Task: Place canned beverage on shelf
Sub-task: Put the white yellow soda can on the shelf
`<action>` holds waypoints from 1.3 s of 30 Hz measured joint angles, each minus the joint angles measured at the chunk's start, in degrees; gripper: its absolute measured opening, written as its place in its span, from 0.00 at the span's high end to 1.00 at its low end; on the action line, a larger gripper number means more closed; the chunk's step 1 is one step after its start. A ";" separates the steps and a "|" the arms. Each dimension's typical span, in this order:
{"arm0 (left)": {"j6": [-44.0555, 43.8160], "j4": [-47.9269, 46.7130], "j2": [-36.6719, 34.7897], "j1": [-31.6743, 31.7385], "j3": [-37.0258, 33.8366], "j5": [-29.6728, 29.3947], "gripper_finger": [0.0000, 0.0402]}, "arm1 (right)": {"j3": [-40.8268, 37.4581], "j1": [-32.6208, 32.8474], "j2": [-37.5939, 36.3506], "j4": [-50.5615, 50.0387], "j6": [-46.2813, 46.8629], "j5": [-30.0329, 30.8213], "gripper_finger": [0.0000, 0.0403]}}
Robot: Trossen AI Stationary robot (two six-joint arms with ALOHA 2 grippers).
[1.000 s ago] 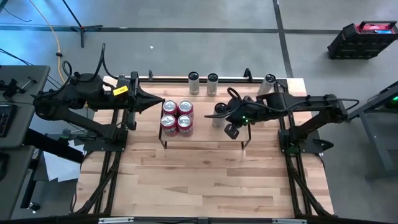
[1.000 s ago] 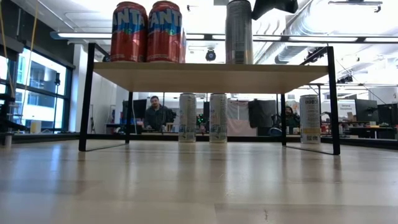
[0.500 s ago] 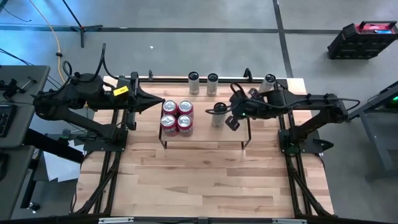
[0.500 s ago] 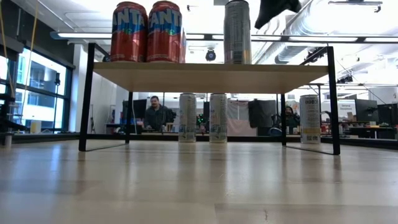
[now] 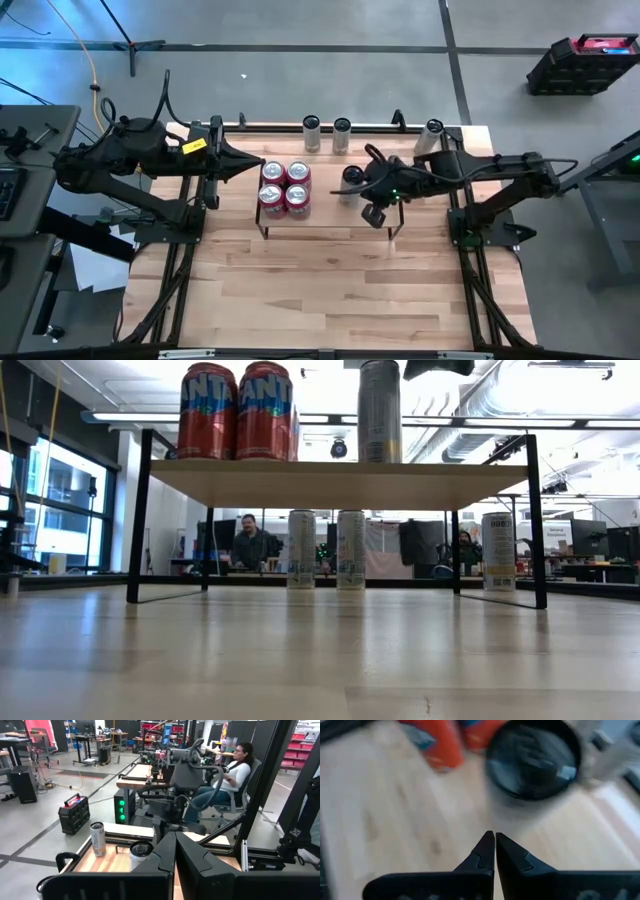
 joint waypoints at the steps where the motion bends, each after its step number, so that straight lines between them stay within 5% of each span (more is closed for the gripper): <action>1: 0.00 0.00 0.00 0.00 0.00 0.00 1.00 | 0.00 -0.02 0.00 -1.37 0.04 1.35 1.00; 9: -1.07 0.01 0.02 -0.04 -0.01 0.02 1.00 | 0.00 -0.68 0.97 -4.78 0.30 15.05 1.00; 22: -2.50 0.17 0.02 -0.04 -0.26 0.05 1.00 | -0.04 1.84 4.61 2.46 -0.04 3.75 1.00; 32: -2.57 0.20 0.02 -0.04 -0.26 0.08 1.00 | -0.04 2.04 4.17 2.12 -0.44 3.44 1.00; 39: -2.58 0.20 0.02 -0.04 -0.26 0.07 1.00 | -0.04 2.46 4.60 10.29 3.81 8.54 1.00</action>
